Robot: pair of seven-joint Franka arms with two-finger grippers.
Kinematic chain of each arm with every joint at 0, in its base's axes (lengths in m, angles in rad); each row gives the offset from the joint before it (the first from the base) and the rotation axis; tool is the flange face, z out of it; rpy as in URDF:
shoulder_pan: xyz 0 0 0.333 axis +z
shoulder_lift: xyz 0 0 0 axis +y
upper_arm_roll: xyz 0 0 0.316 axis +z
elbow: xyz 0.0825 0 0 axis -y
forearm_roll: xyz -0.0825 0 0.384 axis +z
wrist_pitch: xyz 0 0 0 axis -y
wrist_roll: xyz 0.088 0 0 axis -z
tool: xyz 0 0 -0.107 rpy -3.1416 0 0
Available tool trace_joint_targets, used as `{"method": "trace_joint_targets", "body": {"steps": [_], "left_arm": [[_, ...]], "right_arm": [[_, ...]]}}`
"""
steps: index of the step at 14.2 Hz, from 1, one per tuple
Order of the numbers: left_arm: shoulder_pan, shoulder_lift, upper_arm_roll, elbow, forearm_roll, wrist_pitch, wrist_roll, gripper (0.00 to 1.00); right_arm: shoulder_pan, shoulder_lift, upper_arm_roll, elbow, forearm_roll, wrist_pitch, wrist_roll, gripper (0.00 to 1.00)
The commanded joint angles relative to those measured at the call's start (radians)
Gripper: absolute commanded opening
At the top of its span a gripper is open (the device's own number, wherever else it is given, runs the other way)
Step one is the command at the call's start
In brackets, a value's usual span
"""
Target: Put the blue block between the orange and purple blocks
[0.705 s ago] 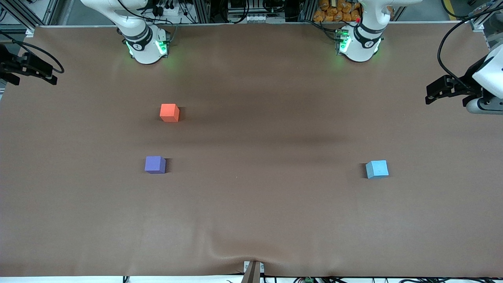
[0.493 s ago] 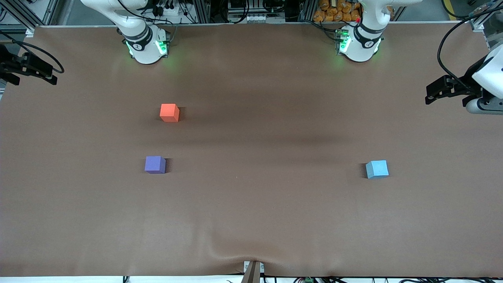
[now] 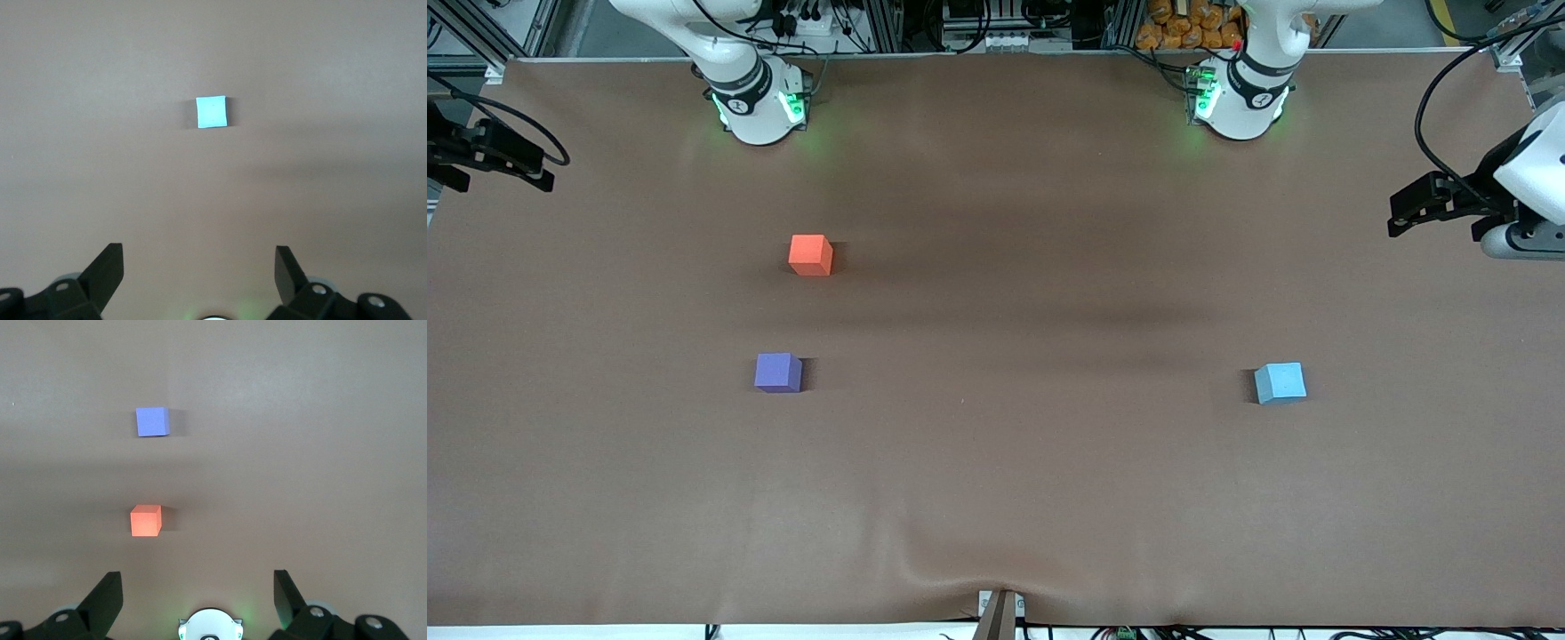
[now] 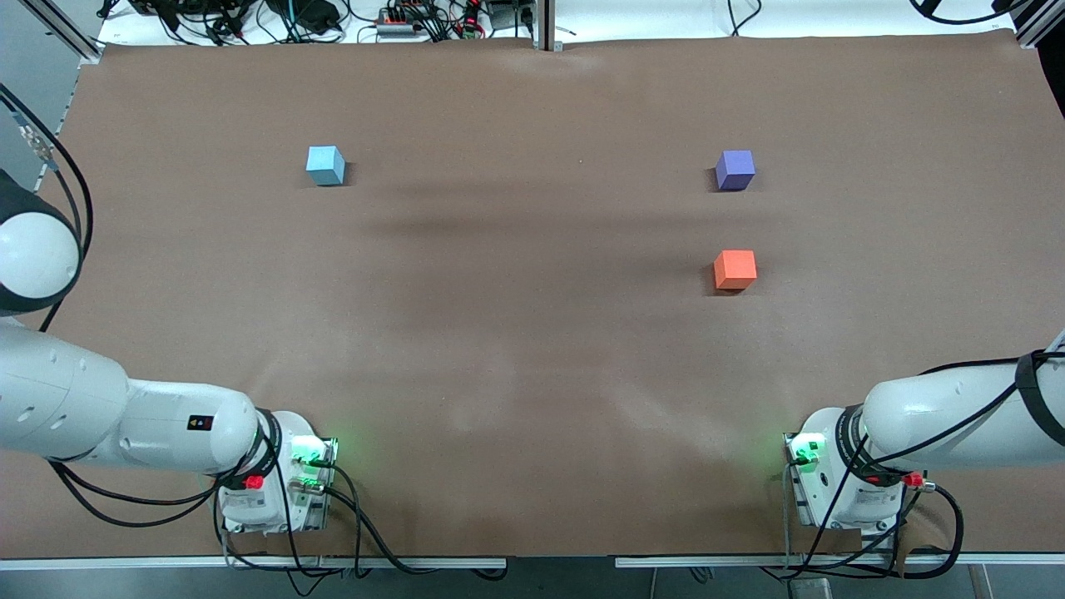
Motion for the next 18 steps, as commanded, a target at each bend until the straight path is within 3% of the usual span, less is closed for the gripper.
{"method": "trace_joint_targets", "body": {"steps": [1,5,14,18], "left_arm": [[0.002,-0.003,0.002,-0.021,0.01,0.007,-0.051,1.0],[0.003,0.105,0.002,-0.018,0.01,0.024,-0.052,1.0],[-0.004,0.365,0.002,-0.035,0.01,0.254,-0.205,1.0],[0.0,0.358,0.001,-0.17,0.01,0.396,-0.235,1.0]], "right_arm": [[-0.01,0.011,0.002,0.025,0.007,-0.019,-0.008,1.0],[-0.01,0.011,0.002,0.025,0.012,-0.019,-0.008,1.0],[-0.016,0.011,0.002,0.025,0.018,-0.023,-0.008,1.0],[-0.019,0.011,0.002,0.025,0.019,-0.023,-0.008,1.0]]}}
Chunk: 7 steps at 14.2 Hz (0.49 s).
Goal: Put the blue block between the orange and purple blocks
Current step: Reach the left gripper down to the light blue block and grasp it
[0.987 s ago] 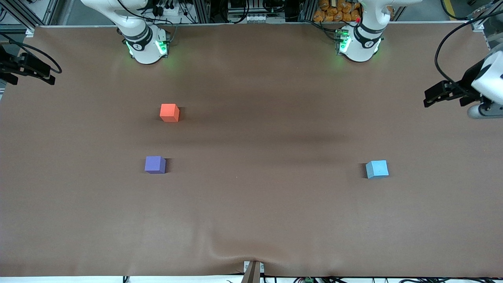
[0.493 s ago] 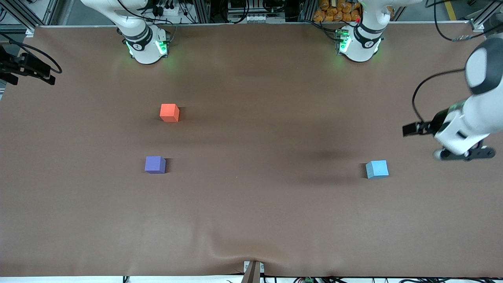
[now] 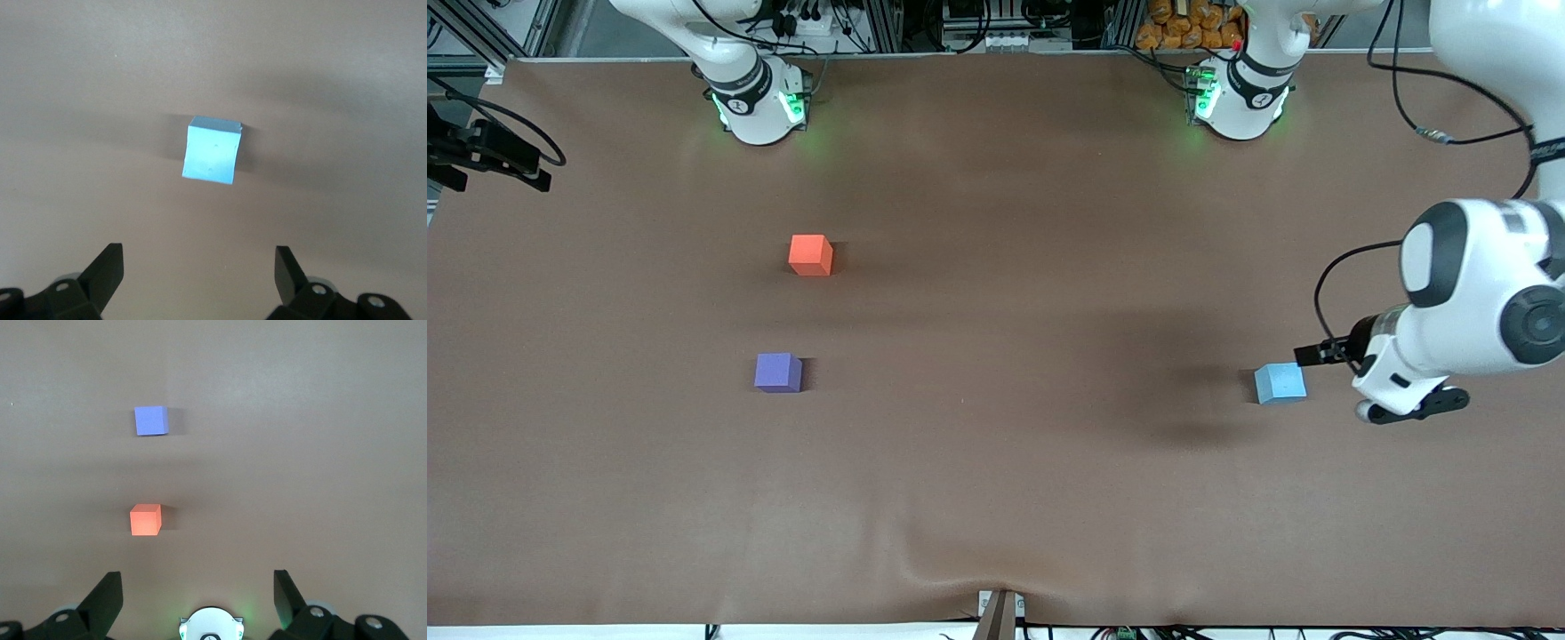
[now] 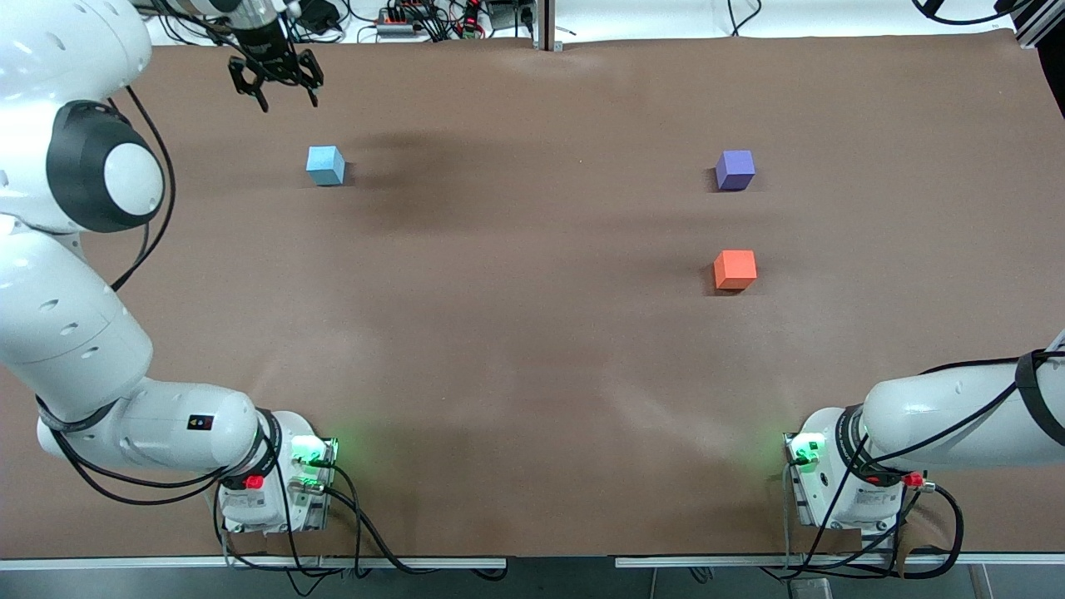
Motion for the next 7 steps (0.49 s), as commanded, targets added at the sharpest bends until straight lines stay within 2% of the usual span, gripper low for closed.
{"method": "trace_joint_targets", "body": {"steps": [1,4,7], "left_arm": [[0.001,-0.031,0.0,-0.104,0.011,0.104,-0.019,1.0],[0.004,-0.017,0.0,-0.201,0.049,0.282,-0.004,1.0],[-0.001,0.055,-0.002,-0.198,0.105,0.36,-0.001,1.0]], "right_arm": [[-0.015,0.01,0.004,0.025,0.016,-0.019,-0.008,1.0],[-0.015,0.01,0.004,0.025,0.016,-0.019,-0.008,1.0],[-0.017,0.01,0.004,0.025,0.016,-0.019,-0.008,1.0]]}}
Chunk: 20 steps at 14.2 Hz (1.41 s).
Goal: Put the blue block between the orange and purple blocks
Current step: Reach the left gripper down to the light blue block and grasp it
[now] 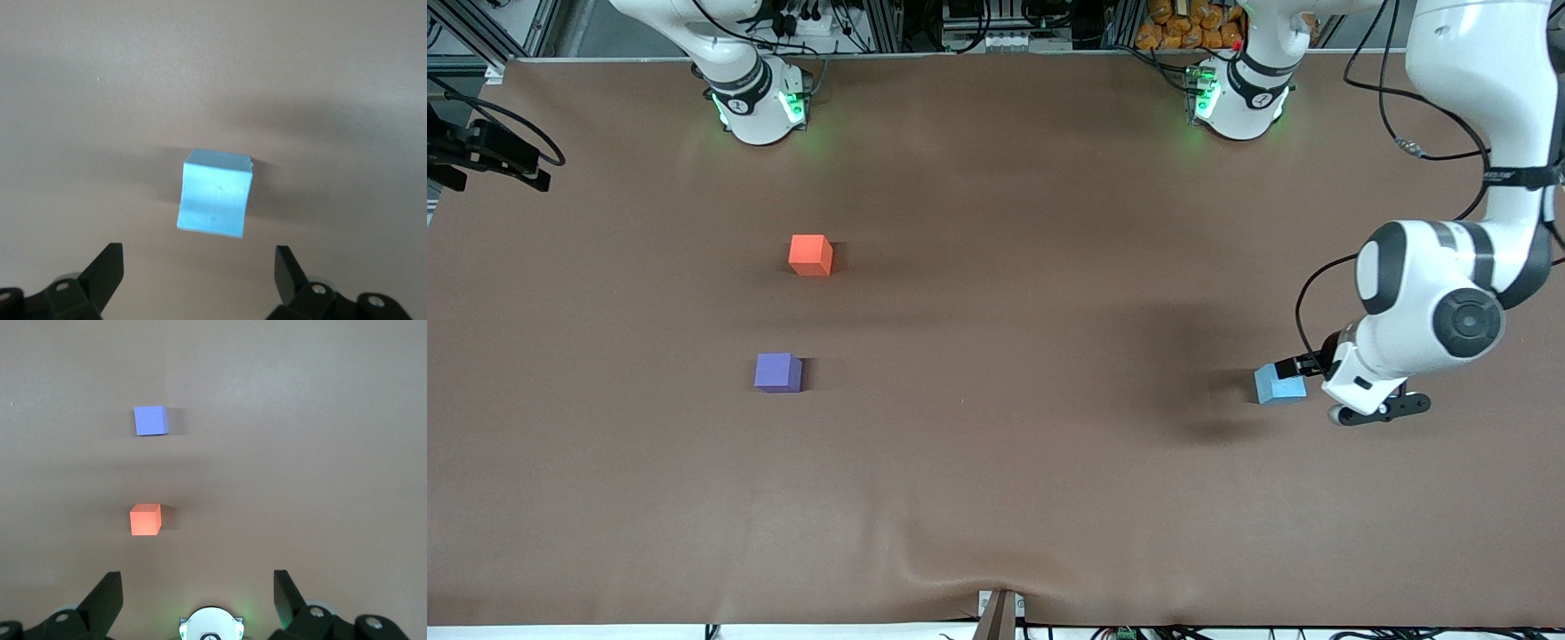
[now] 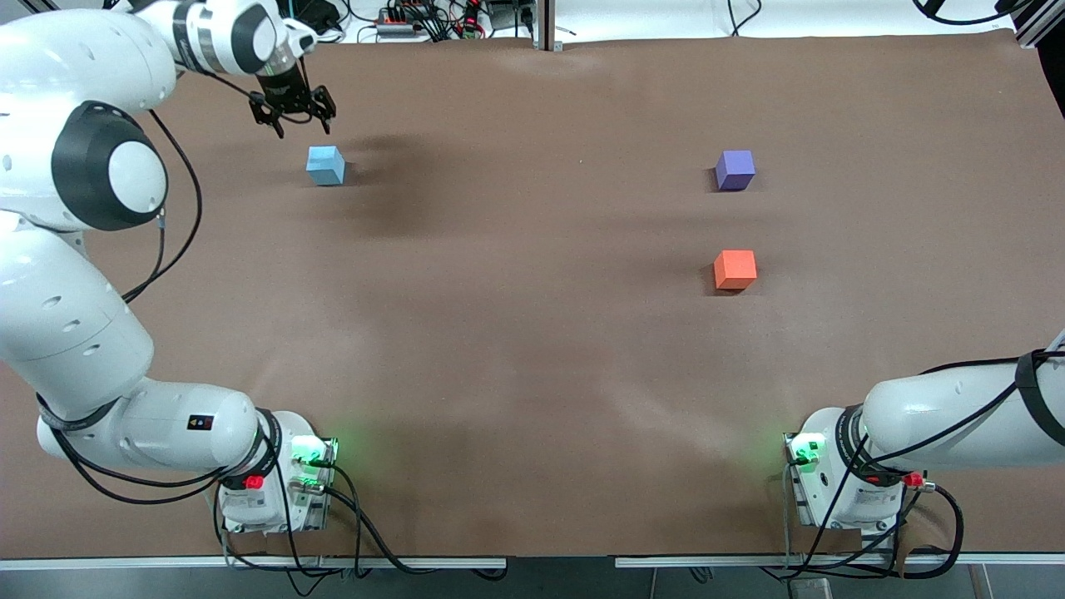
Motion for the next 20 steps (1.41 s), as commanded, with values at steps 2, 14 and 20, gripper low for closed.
{"method": "trace_joint_targets", "body": {"steps": [2,14,20], "left_arm": [[-0.002,0.064,-0.002,-0.003,0.082,0.043,0.026,1.0],[-0.007,0.175,-0.005,0.027,0.086,0.14,0.058,1.0],[0.002,0.141,-0.005,0.034,0.083,0.111,0.06,0.12]], "right_arm": [[-0.015,0.01,0.005,0.025,0.016,-0.018,-0.008,1.0],[-0.018,0.01,0.005,0.025,0.016,-0.018,-0.008,1.0],[-0.016,0.01,0.005,0.025,0.016,-0.018,-0.008,1.0]]}}
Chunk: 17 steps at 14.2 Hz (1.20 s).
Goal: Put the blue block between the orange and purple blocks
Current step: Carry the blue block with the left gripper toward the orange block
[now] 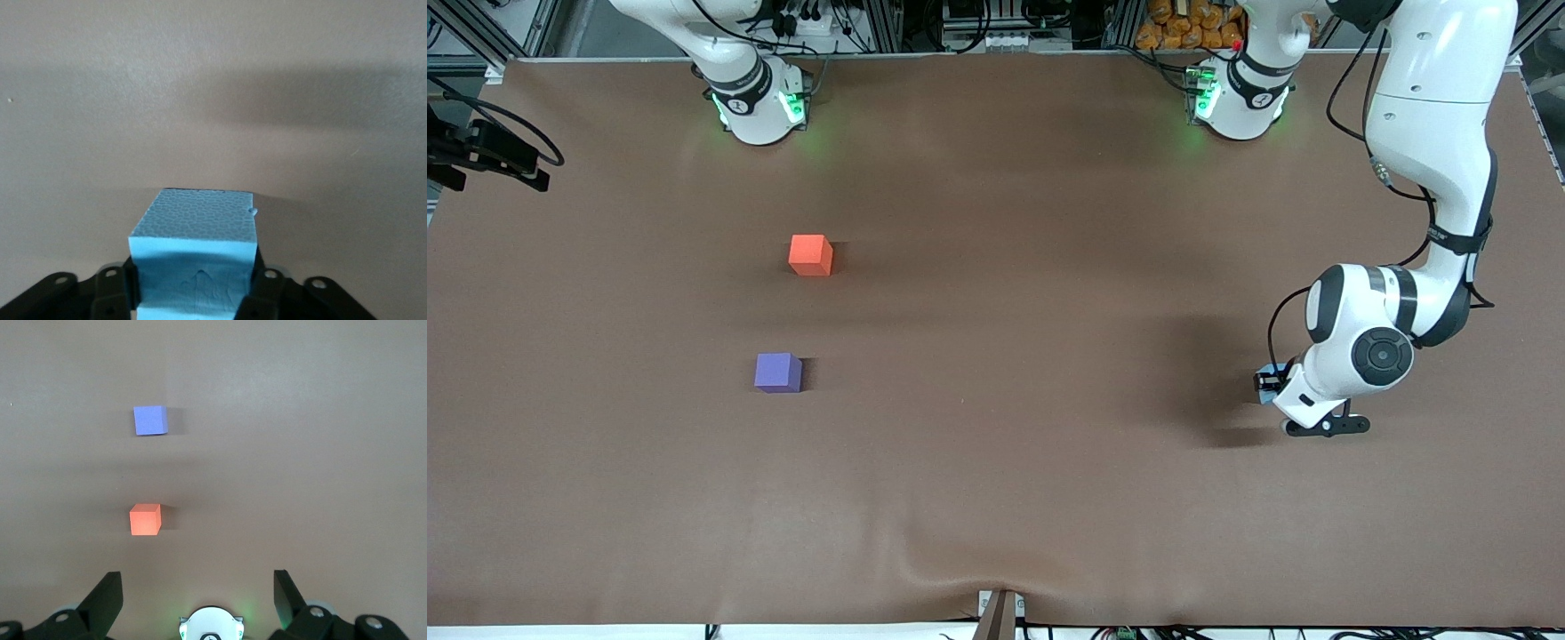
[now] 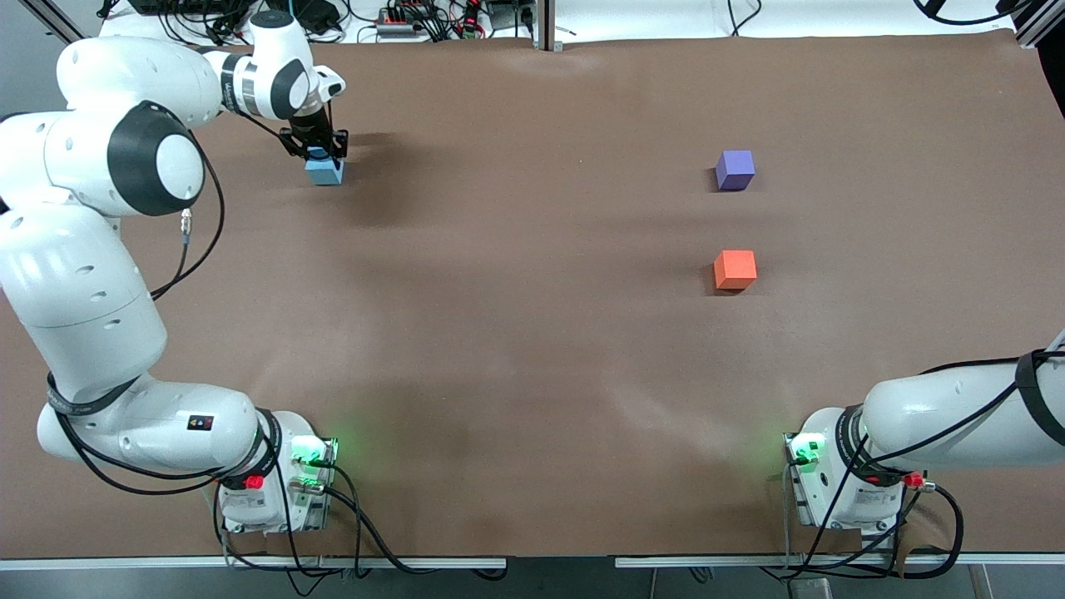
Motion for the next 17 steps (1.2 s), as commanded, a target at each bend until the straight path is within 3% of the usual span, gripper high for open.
{"method": "trace_joint_targets", "body": {"steps": [1,4,9,15,17], "left_arm": [[0.005,-0.058,-0.001,0.012,0.02,-0.067,0.01,0.11],[-0.02,-0.185,-0.012,0.014,0.009,-0.224,-0.009,0.11],[-0.021,-0.317,-0.119,0.03,-0.053,-0.408,-0.102,0.12],[-0.057,-0.29,-0.349,0.126,-0.075,-0.467,-0.456,0.12],[-0.148,-0.246,-0.365,0.171,-0.077,-0.467,-0.557,0.12]], "right_arm": [[-0.015,0.01,0.006,0.025,0.015,-0.018,-0.008,1.0],[-0.017,0.01,0.006,0.025,0.015,-0.018,-0.008,1.0],[-0.017,0.01,0.006,0.025,0.015,-0.019,-0.008,1.0],[-0.015,0.01,0.006,0.023,0.015,-0.024,-0.008,1.0],[-0.017,0.01,0.006,0.023,0.015,-0.024,-0.008,1.0]]}}
